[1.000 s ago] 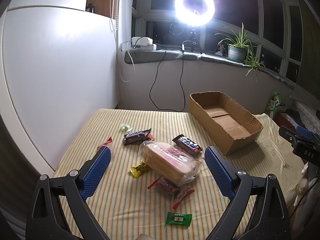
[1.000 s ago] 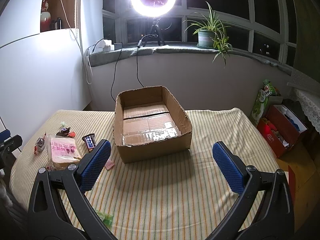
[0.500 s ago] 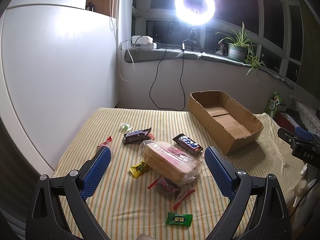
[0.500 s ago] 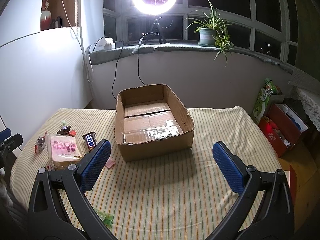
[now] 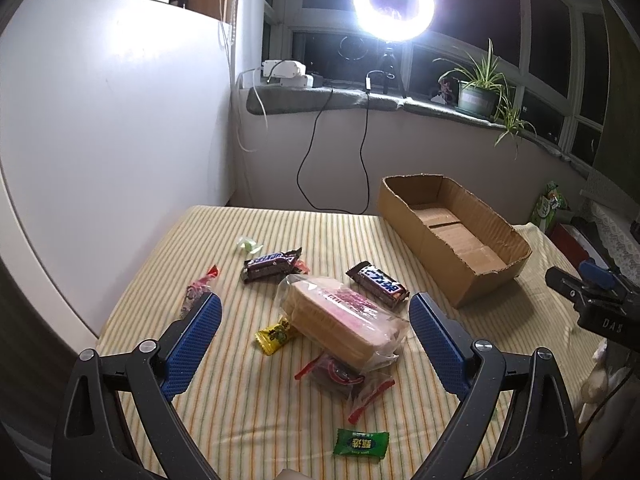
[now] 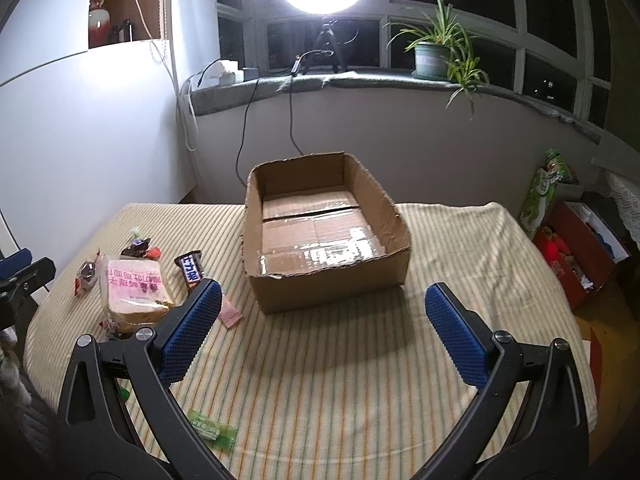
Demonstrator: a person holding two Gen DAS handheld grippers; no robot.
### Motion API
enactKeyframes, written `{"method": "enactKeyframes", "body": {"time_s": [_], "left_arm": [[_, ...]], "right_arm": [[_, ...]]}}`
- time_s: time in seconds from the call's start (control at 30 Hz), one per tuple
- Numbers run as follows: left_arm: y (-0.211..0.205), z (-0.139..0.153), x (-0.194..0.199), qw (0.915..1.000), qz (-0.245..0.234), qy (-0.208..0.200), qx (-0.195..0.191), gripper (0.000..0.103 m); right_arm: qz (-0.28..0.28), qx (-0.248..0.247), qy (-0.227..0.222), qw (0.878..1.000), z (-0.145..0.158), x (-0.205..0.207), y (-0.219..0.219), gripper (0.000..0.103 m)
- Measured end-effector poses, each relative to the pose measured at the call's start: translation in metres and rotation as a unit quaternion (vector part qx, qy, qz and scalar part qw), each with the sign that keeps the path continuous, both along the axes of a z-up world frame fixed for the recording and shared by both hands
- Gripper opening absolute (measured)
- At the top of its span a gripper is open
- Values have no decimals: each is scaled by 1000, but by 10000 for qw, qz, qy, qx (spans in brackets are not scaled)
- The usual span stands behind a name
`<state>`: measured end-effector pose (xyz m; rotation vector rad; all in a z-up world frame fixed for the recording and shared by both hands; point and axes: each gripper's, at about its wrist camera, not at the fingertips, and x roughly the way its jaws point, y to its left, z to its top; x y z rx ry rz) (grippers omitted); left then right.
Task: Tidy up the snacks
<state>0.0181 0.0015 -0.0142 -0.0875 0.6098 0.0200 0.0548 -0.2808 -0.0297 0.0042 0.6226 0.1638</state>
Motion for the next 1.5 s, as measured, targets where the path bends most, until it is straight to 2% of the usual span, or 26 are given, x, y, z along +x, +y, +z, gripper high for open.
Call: {"method": "enactKeyframes", "body": {"time_s": [0.5,0.97,1.1,1.23,1.43,1.5], "left_arm": [[20,-20,30,9975,-294,372,-531,95],[51,-39,60,9891,-423,712,-1219,95],[59,-43,70,9840,-505,834,-1494,95],[60,-48,82,9811,-602,958,-1573,93],[62,-57,94,9723,-804,1204,-1835,84],[62,-59,96,9710,-836,1253,-1854,78]], "right_arm": [[550,-92,326,9979,-17,17,41,103],[982,-18,667,9929,-31,31,72,103],[1246,435,1016,9860,-39,36,75,100],[1464,922,1473,9738,-53,44,79,93],[1728,1564,2075,9500,-74,58,90,85],[1809,1723,2212,9427,-79,61,96,82]]}}
